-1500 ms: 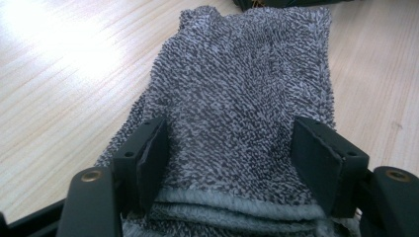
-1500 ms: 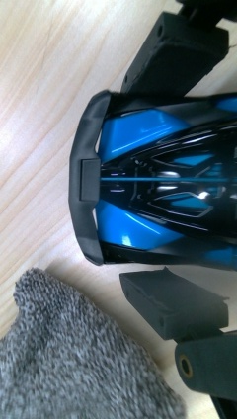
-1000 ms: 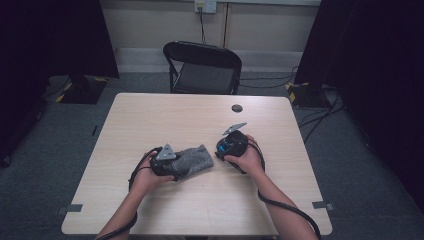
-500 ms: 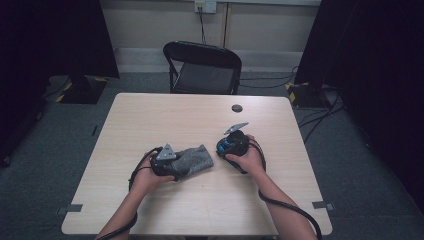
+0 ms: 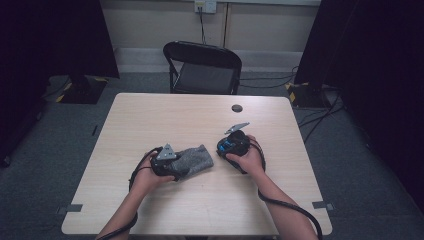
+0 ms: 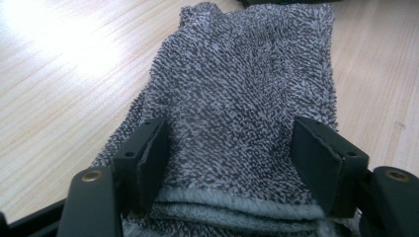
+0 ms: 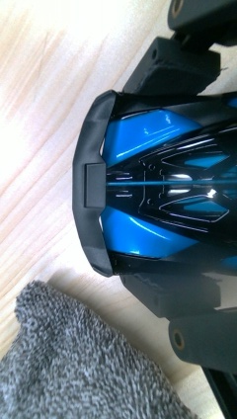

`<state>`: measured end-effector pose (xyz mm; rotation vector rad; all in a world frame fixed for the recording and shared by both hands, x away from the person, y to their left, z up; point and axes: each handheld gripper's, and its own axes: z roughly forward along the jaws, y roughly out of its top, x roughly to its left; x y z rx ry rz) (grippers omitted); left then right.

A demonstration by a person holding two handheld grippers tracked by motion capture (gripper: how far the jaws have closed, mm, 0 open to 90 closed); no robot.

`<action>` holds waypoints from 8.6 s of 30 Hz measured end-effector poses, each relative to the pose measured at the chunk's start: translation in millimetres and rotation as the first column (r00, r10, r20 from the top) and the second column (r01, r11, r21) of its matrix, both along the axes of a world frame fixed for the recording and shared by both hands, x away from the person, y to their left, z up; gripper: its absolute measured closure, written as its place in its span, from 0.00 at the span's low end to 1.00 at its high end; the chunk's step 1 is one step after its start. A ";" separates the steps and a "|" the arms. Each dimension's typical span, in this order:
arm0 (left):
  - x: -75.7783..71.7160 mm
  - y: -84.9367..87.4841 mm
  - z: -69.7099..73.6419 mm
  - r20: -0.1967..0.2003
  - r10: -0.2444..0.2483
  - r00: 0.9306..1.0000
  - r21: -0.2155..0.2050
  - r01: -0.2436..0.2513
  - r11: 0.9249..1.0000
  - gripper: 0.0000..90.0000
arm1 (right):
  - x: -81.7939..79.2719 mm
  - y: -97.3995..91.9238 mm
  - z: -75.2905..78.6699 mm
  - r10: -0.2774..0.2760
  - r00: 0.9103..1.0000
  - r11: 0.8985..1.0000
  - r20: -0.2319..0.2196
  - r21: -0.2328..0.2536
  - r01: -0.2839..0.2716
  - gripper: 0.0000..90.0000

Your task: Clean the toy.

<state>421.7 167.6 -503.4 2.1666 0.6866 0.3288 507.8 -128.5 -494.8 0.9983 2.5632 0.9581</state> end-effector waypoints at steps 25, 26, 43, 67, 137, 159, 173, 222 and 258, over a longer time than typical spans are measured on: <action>-0.5 0.8 19.9 -0.063 0.109 0.992 -0.079 -0.114 0.990 0.84 | -20.7 -25.9 28.2 0.030 0.999 0.987 0.039 0.156 -0.036 0.28; 1.1 1.7 25.1 -0.049 0.129 0.990 -0.103 -0.133 0.986 0.84 | -21.4 -27.1 30.0 0.036 0.999 0.985 0.040 0.165 -0.042 0.28; 46.1 -51.7 83.6 -0.009 0.222 0.975 -0.097 -0.221 0.970 0.84 | -36.9 -12.2 60.9 0.102 0.991 0.970 0.083 0.212 -0.117 0.28; 27.5 -58.8 76.5 -0.044 0.044 0.998 -0.163 -0.050 0.985 0.84 | -22.9 -20.8 53.2 0.029 0.997 0.987 0.068 0.156 -0.040 0.28; 48.3 -67.6 93.1 -0.019 0.064 0.998 -0.159 -0.066 0.985 0.83 | -28.7 -17.3 69.6 0.060 0.995 0.983 0.085 0.168 -0.074 0.28; 28.9 -57.2 90.9 -0.022 0.021 1.000 -0.181 -0.025 0.983 0.83 | -20.3 -25.7 67.8 0.013 0.997 0.986 0.076 0.165 -0.025 0.28; 17.9 -41.6 88.4 -0.025 0.010 1.000 -0.173 -0.014 0.985 0.84 | -17.2 -30.0 68.9 -0.015 0.997 0.986 0.077 0.164 0.003 0.28; 45.9 -70.0 99.7 0.015 0.015 1.000 -0.165 -0.012 0.986 0.83 | -27.0 -23.8 71.7 0.031 0.997 0.982 0.077 0.183 -0.045 0.28; 37.0 -48.5 89.8 0.045 0.095 0.994 -0.149 -0.087 0.985 0.83 | -19.6 -29.6 87.8 -0.001 0.996 0.978 0.094 0.209 -0.018 0.28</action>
